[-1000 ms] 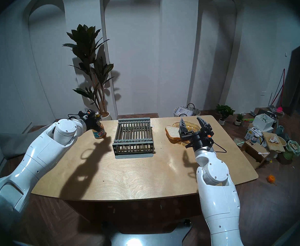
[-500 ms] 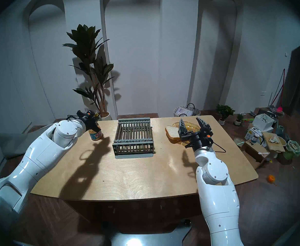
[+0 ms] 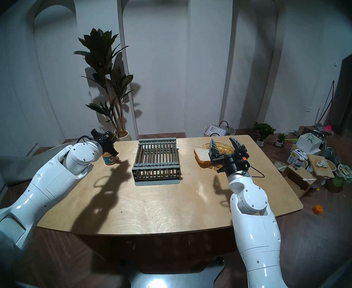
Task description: Spread peanut butter over the slice of bread with the knife
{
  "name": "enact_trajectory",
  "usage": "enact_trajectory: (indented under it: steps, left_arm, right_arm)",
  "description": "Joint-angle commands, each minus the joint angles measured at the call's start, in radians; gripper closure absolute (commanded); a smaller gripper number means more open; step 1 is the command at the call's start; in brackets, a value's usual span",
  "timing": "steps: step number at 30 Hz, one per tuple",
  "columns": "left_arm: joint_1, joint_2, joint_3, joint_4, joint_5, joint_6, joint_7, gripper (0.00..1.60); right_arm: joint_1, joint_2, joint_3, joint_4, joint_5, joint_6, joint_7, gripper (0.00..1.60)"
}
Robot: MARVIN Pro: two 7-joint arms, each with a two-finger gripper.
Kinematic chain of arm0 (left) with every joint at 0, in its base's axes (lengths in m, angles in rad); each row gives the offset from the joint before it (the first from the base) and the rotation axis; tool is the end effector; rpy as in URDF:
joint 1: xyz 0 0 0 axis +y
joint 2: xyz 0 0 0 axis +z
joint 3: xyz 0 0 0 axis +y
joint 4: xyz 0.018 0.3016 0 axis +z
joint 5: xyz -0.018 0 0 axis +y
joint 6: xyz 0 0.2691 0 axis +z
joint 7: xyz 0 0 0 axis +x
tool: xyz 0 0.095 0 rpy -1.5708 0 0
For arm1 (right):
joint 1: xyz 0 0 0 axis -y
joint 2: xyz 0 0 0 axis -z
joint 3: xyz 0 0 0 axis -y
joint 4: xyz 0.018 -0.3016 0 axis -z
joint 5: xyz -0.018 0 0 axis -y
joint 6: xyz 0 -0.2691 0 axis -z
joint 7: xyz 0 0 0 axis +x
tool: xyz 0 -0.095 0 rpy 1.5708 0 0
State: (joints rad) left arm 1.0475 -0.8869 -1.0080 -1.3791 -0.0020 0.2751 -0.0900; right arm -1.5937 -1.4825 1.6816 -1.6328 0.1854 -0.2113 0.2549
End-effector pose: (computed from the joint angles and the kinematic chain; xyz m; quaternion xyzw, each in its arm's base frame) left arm 0.4856 0.1052 -0.2362 -0.6995 0.3688 -0.5780 0.2017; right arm 0.3696 -0.0458 -0.2796 -0.6025 -0.0332 -0.7947 0.0663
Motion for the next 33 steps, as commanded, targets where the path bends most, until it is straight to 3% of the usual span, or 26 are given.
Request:
enact_trajectory:
  steps: [1, 6, 20, 33]
  left_arm:
    - [-0.039, 0.007, -0.014, -0.046, 0.021, 0.010, 0.020, 1.60]
    - [-0.035, 0.002, -0.026, -0.056, 0.000, 0.022, 0.009, 1.60]
    - [-0.043, 0.017, -0.009, -0.059, 0.048, 0.036, 0.029, 1.60]
    - [-0.055, 0.021, -0.035, -0.060, 0.002, 0.032, -0.018, 1.60]
  right_arm:
    - [0.014, 0.002, 0.006, -0.014, 0.006, -0.007, 0.002, 0.00]
    - [0.013, 0.003, 0.010, -0.014, 0.009, -0.008, 0.006, 0.00]
    - [0.014, 0.000, 0.011, -0.015, 0.012, -0.004, 0.012, 0.00]
    - [0.017, -0.002, 0.005, -0.010, 0.005, -0.004, 0.005, 0.00]
